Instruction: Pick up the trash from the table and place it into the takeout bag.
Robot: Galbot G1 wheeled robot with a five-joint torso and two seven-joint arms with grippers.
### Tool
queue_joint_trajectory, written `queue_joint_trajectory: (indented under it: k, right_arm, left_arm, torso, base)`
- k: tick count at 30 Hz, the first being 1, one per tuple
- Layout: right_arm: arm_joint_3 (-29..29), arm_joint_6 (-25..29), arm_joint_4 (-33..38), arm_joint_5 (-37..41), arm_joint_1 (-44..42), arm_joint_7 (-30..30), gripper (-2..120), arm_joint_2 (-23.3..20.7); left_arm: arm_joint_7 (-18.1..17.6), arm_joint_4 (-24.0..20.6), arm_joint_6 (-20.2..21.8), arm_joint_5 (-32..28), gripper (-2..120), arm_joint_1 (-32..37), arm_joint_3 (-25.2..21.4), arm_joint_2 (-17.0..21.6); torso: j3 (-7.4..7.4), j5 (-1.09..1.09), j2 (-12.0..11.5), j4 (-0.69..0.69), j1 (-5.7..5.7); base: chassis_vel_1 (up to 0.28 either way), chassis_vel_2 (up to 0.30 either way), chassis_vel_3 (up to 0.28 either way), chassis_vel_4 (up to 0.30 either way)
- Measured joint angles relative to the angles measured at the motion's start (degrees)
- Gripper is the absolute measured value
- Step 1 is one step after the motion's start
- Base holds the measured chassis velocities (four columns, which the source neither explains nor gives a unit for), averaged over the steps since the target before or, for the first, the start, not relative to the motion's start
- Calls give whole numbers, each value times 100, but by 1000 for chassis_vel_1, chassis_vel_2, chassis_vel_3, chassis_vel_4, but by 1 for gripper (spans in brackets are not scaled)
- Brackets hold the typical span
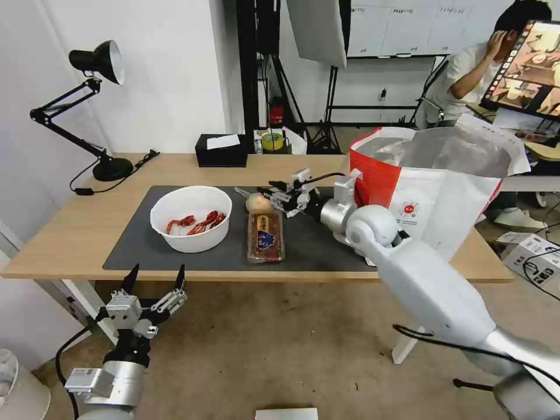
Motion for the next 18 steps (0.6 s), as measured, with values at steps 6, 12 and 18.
queue_joint_trajectory:
  k: [6, 12, 18]
  right_arm:
    - [-352, -30, -798, -1, 362, -250, 0, 279]
    - [-402, -62, -1049, 33, 361, -327, 0, 330]
    - [-405, -101, -1079, 61, 320, -350, 0, 346]
  left_arm:
    - [19, 6, -18, -10, 100, -19, 6, -13]
    - [21, 14, -19, -16, 100, -55, 26, -10]
    - [25, 34, -19, -18, 100, -63, 37, -4]
  torso:
    - [0, -1, 0, 0, 0]
    - [0, 0, 0, 0, 0]
    - [0, 0, 0, 0, 0]
  base:
    - [0, 0, 0, 0]
    - [0, 0, 0, 0]
    - [0, 0, 0, 0]
